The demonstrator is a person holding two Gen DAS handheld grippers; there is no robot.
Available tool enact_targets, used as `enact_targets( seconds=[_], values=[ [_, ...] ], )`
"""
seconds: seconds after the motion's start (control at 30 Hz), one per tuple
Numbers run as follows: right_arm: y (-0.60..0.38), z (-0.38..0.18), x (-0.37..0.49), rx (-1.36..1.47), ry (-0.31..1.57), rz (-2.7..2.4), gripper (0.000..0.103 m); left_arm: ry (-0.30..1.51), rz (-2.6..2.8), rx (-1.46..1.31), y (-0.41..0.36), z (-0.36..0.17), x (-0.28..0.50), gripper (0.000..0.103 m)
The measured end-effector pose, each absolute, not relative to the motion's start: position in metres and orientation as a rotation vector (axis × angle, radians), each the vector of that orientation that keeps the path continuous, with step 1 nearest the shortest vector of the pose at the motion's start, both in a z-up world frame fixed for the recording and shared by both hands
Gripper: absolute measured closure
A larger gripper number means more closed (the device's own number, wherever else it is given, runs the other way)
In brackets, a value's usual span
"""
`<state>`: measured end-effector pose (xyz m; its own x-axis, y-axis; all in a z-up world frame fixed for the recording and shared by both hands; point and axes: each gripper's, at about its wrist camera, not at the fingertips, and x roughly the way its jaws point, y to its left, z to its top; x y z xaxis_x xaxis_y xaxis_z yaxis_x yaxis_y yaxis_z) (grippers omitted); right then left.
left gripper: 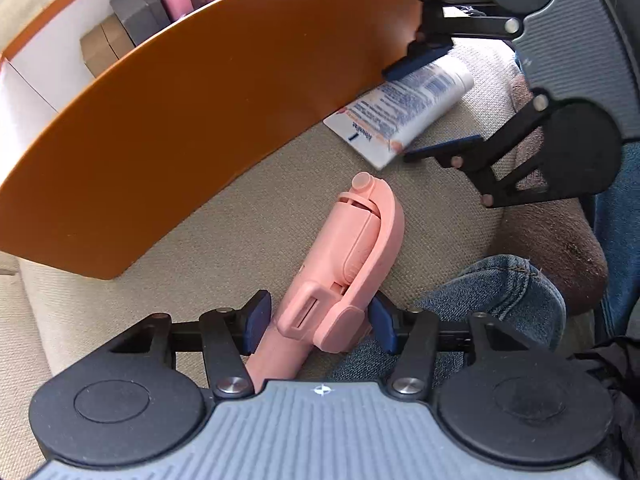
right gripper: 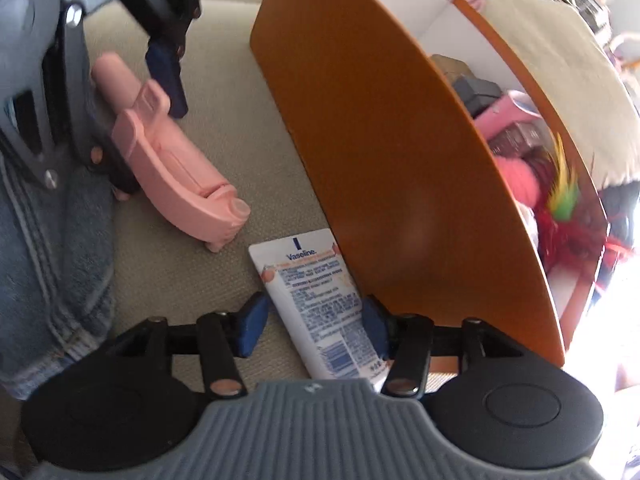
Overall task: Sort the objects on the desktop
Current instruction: 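Grasp the pink selfie stick with left gripper while right gripper grasps the Vaseline tube, then lift the selfie stick with left gripper while right gripper lifts the Vaseline tube over the box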
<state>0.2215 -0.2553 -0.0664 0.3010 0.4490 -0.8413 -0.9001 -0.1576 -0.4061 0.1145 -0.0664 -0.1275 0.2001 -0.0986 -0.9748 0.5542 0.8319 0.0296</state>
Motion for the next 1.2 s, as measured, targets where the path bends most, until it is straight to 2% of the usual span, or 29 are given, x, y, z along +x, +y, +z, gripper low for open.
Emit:
enact_targets(
  seconds=[0.2,0.23,0.3,0.4,0.7,1.2],
  values=[
    [-0.253,-0.070,0.215,-1.272,0.447,1.277,0.053,1.320,-0.512,0.409,-0.060,-0.126,0.115,0.040],
    [-0.256,-0.069,0.213,-1.275,0.434,1.279,0.058,1.320,-0.511,0.407,-0.060,-0.126,0.114,0.041],
    [-0.261,-0.064,0.211,-1.257,0.418,1.278,0.074,1.311,-0.501,0.410,-0.060,-0.124,0.111,0.042],
    [-0.268,-0.053,0.213,-1.213,0.427,1.261,0.084,1.298,-0.467,0.422,-0.062,-0.122,0.103,0.043],
    [-0.295,-0.005,0.234,-0.996,0.493,1.251,0.087,1.210,-0.390,0.455,-0.060,-0.094,0.087,0.048],
    [-0.314,0.081,0.249,-0.473,0.603,1.319,0.088,1.007,-0.199,0.153,-0.028,-0.009,0.079,0.050]
  ],
)
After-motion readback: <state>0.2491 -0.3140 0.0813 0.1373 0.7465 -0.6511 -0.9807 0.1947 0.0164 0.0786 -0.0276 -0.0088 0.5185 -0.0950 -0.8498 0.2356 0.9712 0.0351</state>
